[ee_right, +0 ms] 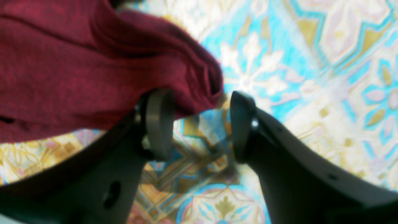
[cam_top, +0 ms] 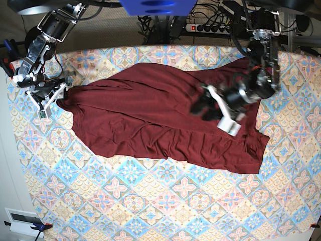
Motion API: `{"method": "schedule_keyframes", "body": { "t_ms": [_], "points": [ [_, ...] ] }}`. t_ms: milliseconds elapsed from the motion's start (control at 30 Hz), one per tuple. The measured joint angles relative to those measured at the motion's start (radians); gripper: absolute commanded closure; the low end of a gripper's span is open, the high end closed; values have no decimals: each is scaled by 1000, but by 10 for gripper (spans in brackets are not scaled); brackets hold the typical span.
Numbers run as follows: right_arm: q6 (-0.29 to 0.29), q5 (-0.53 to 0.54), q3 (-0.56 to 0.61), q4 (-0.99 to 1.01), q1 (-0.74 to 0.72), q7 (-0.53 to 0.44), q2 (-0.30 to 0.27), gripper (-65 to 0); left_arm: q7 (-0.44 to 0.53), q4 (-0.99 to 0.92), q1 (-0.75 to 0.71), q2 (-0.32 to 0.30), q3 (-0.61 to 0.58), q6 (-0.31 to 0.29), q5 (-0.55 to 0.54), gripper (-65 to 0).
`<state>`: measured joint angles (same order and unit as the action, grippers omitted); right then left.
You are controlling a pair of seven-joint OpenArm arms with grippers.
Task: Layout the t-shirt on the table in an organized manner, then fold the t-shirt properly
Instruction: 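Grasp the shirt's middle fabric with the left gripper and lift it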
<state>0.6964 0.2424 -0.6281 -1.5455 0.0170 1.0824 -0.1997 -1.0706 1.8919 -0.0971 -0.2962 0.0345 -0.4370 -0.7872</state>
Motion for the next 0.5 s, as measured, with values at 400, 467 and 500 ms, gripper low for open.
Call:
{"method": "schedule_keyframes", "body": {
  "t_ms": [400,467,500],
  "points": [
    [0,0,0,-2,-3,-2,0,-268,2,-22,-5,58,-535,-2,390,-288],
    [0,0,0,-10,-1,2,0,-268,10,-57,31,58,-616,-2,474,-288],
    [0,-1,0,-21,0,2,1,-268,27,-80,48,58,-642,-2,507,-288]
  ]
}}
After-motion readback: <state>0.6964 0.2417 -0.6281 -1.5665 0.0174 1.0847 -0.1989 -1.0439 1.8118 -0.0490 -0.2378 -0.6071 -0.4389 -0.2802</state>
